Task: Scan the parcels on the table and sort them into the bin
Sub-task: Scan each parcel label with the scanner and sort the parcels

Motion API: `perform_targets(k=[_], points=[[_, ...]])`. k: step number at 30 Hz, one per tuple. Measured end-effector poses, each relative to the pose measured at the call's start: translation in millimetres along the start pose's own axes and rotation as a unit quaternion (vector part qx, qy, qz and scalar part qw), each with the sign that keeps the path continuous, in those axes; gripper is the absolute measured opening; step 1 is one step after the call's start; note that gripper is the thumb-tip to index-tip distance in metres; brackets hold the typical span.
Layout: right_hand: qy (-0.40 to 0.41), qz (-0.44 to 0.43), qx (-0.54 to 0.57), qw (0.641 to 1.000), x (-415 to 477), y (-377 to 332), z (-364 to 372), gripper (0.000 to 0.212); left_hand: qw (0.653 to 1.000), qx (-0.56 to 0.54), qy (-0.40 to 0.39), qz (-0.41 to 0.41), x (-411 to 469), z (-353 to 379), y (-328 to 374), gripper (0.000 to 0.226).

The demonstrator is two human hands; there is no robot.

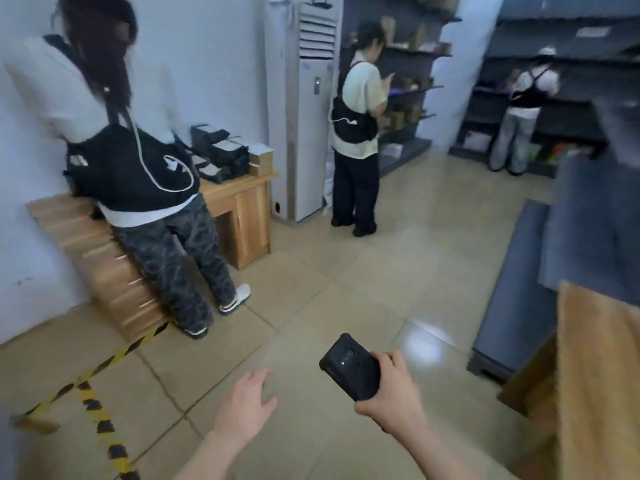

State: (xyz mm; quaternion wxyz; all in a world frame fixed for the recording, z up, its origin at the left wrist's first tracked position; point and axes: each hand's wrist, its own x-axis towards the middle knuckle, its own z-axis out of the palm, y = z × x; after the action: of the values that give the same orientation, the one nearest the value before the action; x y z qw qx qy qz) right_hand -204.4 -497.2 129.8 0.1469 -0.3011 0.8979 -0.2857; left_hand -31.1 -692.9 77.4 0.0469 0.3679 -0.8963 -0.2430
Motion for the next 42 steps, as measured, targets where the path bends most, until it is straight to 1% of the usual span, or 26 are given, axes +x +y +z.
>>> perform_targets(k=[4, 5, 7, 8, 11, 13, 15, 20, 25, 28, 30, 32, 36, 38, 40, 42], points=[[0.088, 0.092, 0.011, 0.992, 28, 49, -59, 0.073, 0.991, -0.009, -0.054, 0.12, 85, 16, 78, 0.042], [0.112, 0.114, 0.011, 0.987, 32, 61, -74, 0.074, 0.987, -0.018, -0.072, 0.14, 106, 22, 97, 0.044], [0.156, 0.152, 0.008, 0.976, 34, 85, -101, 0.077, 0.977, -0.045, -0.106, 0.182, 145, 39, 136, 0.055], [0.174, 0.172, 0.005, 0.97, 33, 98, -113, 0.079, 0.969, -0.053, -0.123, 0.206, 161, 48, 157, 0.056], [0.217, 0.241, 0.0, 0.946, 25, 133, -144, 0.085, 0.946, -0.037, -0.175, 0.27, 192, 76, 228, 0.037], [0.24, 0.286, 0.009, 0.928, 13, 156, -161, 0.085, 0.928, -0.03, -0.198, 0.314, 201, 97, 271, 0.034], [0.252, 0.331, 0.014, 0.909, -3, 177, -173, 0.083, 0.912, -0.024, -0.221, 0.346, 201, 119, 310, 0.037], [0.305, 0.407, 0.031, 0.86, -50, 232, -201, 0.078, 0.862, -0.019, -0.267, 0.431, 176, 178, 402, 0.042], [0.352, 0.473, 0.042, 0.807, -110, 282, -223, 0.084, 0.806, 0.014, -0.32, 0.498, 121, 229, 481, 0.04], [0.379, 0.508, 0.05, 0.772, -149, 307, -231, 0.089, 0.774, 0.03, -0.354, 0.525, 87, 259, 524, 0.047], [0.394, 0.533, 0.05, 0.747, -175, 322, -233, 0.091, 0.743, 0.048, -0.367, 0.557, 63, 278, 550, 0.049], [0.406, 0.563, 0.054, 0.718, -199, 332, -233, 0.092, 0.711, 0.064, -0.378, 0.589, 35, 292, 575, 0.049], [0.439, 0.604, 0.074, 0.661, -237, 345, -234, 0.096, 0.653, 0.052, -0.416, 0.631, -21, 329, 618, 0.061], [0.453, 0.627, 0.083, 0.628, -250, 353, -236, 0.093, 0.626, 0.058, -0.411, 0.66, -47, 348, 642, 0.066], [0.467, 0.647, 0.089, 0.596, -260, 360, -235, 0.088, 0.603, 0.068, -0.406, 0.683, -70, 364, 663, 0.074], [0.467, 0.674, 0.095, 0.564, -266, 365, -231, 0.086, 0.59, 0.081, -0.42, 0.685, -91, 379, 677, 0.086]])
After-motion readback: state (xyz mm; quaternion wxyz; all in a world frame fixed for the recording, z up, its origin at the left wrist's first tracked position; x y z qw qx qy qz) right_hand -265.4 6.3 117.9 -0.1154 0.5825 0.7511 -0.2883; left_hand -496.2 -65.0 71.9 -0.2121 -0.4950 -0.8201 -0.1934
